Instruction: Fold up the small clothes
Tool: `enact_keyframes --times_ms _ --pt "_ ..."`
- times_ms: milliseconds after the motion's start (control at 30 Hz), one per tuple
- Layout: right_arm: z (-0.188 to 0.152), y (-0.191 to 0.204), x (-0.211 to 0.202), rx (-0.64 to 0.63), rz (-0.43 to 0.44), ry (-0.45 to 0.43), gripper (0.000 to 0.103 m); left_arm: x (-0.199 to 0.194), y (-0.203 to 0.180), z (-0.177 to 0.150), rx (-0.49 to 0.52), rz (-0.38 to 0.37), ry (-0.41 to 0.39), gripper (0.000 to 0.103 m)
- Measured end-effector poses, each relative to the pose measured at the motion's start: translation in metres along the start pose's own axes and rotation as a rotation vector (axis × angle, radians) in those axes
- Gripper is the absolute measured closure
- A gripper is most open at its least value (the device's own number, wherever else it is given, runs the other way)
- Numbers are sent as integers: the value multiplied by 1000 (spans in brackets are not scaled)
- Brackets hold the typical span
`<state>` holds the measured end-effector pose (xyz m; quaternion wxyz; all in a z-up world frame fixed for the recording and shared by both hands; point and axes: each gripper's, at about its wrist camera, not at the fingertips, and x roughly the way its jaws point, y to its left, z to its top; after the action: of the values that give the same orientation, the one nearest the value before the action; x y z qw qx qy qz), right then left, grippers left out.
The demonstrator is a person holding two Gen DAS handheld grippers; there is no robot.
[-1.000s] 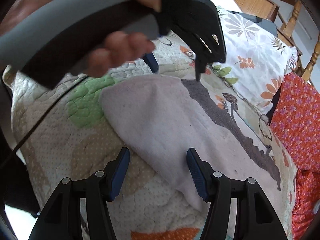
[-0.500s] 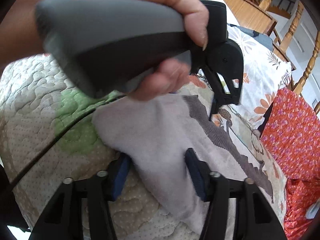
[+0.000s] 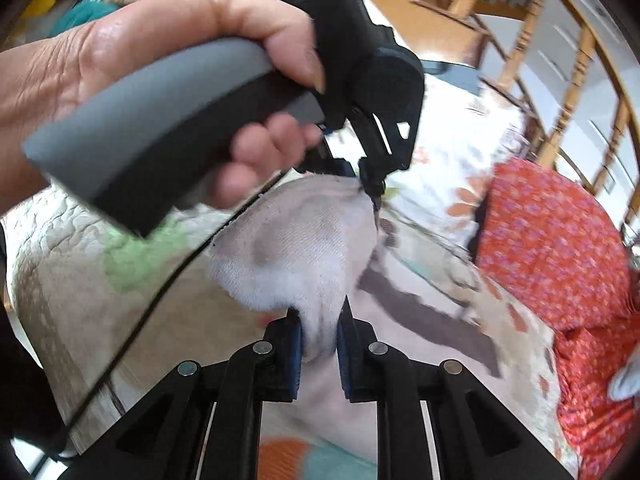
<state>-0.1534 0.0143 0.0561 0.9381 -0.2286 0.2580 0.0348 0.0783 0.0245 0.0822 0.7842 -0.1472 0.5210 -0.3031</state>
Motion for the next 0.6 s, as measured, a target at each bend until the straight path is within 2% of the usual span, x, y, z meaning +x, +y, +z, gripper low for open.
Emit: enact_keyframes --times_ms 167,267,333,433,500,567,600 --pt "-30 -70 -27 97 -85 24 88 30 -106 4 162 9 47 94" --pt "-54 -115 -42 232 -125 72 88 62 -169 -4 250 15 95 93" --pt "-76 -143 -45 328 -145 128 88 84 -198 -12 283 24 136 93" --pt "-111 -177 -33 479 -104 278 85 93 -219 -29 310 8 153 91" --pt "-128 -196 -32 578 -86 336 80 83 -221 -40 331 6 140 76" --pt "-144 -218 -37 705 -49 363 65 67 -214 -47 339 41 93 46" --pt "-150 -229 -44 769 -28 352 62 56 -205 -52 339 64 58 40"
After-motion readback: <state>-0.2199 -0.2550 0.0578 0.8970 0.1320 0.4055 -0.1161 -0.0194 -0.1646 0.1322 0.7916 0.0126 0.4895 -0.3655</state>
